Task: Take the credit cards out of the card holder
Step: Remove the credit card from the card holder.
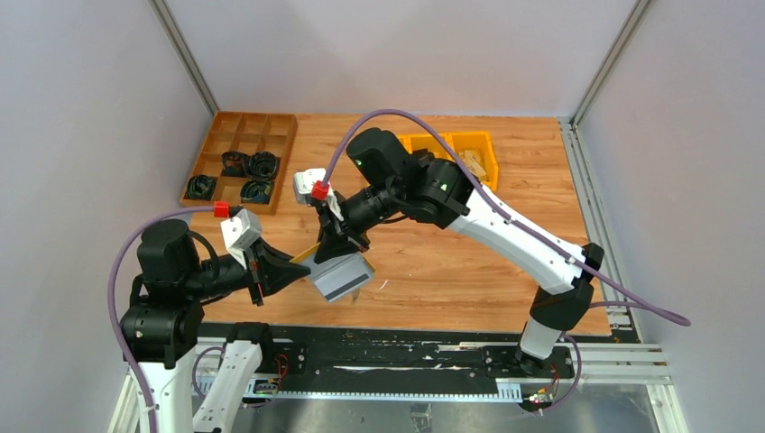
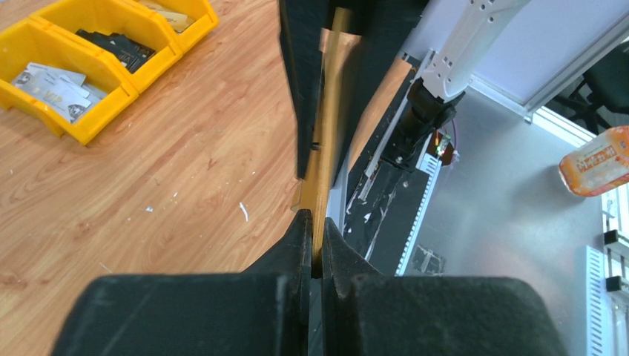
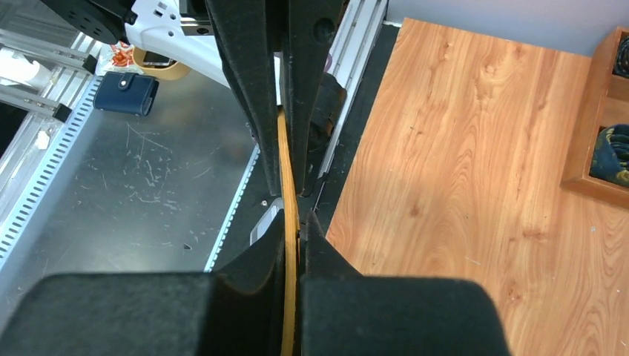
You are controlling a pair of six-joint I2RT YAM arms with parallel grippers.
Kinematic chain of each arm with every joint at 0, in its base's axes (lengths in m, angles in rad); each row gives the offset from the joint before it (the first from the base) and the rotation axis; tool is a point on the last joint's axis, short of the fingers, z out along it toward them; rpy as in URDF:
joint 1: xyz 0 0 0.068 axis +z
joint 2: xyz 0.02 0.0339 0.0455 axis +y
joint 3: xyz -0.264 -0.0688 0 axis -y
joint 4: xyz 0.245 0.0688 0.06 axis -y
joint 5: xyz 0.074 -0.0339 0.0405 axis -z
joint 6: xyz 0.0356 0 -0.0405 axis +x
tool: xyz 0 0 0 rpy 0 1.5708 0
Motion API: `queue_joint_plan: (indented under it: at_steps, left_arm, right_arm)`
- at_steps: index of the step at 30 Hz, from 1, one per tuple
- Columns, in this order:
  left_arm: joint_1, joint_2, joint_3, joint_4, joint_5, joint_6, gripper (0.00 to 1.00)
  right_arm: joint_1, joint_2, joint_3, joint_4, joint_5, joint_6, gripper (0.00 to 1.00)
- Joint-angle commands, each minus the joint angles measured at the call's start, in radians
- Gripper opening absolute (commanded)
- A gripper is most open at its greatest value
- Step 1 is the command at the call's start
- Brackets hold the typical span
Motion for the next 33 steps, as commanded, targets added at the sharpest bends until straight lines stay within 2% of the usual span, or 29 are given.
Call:
queue_joint_plan:
  at_steps: [1, 2, 4, 5, 6, 7, 11, 14, 17, 19, 20, 21, 22, 26, 28, 30, 33]
  left_arm:
    - [-0.003, -0.024, 0.024, 0.009, 0.017, 0.046, 0.02]
    - [-0.003, -0.031, 0.023, 0.007, 0.014, 0.05, 0.2]
    - [-0.003, -0.049, 0.016, 0.006, -0.006, 0.058, 0.66]
    - [-0.003, -0.061, 0.013, 0.003, -0.016, 0.065, 0.85]
    - [-0.003, -0.07, 0.009, 0.003, -0.026, 0.069, 0.98]
    - [-0.003, -0.077, 0.006, 0.004, -0.035, 0.067, 0.99]
    - [-0.003, -0.106, -0.018, 0.033, -0.048, 0.009, 1.0]
    - [-0.003, -0.156, -0.049, 0.202, -0.055, -0.147, 0.96]
    - [-0.003, -0.207, -0.127, 0.514, -0.025, -0.419, 0.84]
    - [-0.003, -0.207, -0.139, 0.581, -0.007, -0.515, 0.7]
    - [-0.003, -0.199, -0.134, 0.585, -0.004, -0.526, 0.52]
    - [-0.003, -0.187, -0.124, 0.569, 0.001, -0.523, 0.4]
    - [-0.003, -0.177, -0.115, 0.541, 0.007, -0.51, 0.33]
    - [-0.003, -0.161, -0.097, 0.467, 0.053, -0.453, 0.14]
    - [-0.003, -0.168, -0.092, 0.42, 0.044, -0.389, 0.02]
    - [-0.003, -0.168, -0.076, 0.323, 0.033, -0.294, 0.0]
    - [-0.003, -0.138, -0.052, 0.206, 0.064, -0.179, 0.0]
  right_arm:
    - [0.023, 0.01, 0.063, -0.097, 0.07, -0.061, 0.0]
    - [0.024, -0.003, 0.05, -0.067, 0.076, -0.049, 0.0]
    - [0.024, -0.057, -0.005, 0.025, 0.079, -0.015, 0.0]
    - [0.022, -0.086, -0.041, 0.088, 0.077, 0.008, 0.0]
    - [0.021, -0.119, -0.087, 0.181, 0.077, 0.035, 0.0]
    - [0.02, -0.152, -0.132, 0.23, 0.077, 0.072, 0.0]
    - [0.009, -0.298, -0.406, 0.661, 0.09, 0.316, 0.0]
    - [0.007, -0.377, -0.579, 0.953, 0.102, 0.506, 0.0]
    - [0.008, -0.398, -0.686, 1.126, 0.103, 0.652, 0.0]
    - [0.011, -0.413, -0.742, 1.193, 0.114, 0.699, 0.0]
    - [0.012, -0.421, -0.769, 1.218, 0.126, 0.714, 0.0]
    - [0.014, -0.426, -0.789, 1.243, 0.136, 0.727, 0.0]
    - [0.016, -0.43, -0.804, 1.255, 0.139, 0.731, 0.0]
    - [0.021, -0.442, -0.831, 1.257, 0.146, 0.733, 0.0]
    - [0.021, -0.447, -0.832, 1.247, 0.146, 0.726, 0.0]
    - [0.021, -0.441, -0.802, 1.193, 0.119, 0.698, 0.01]
    - [0.018, -0.409, -0.708, 0.994, 0.002, 0.59, 0.21]
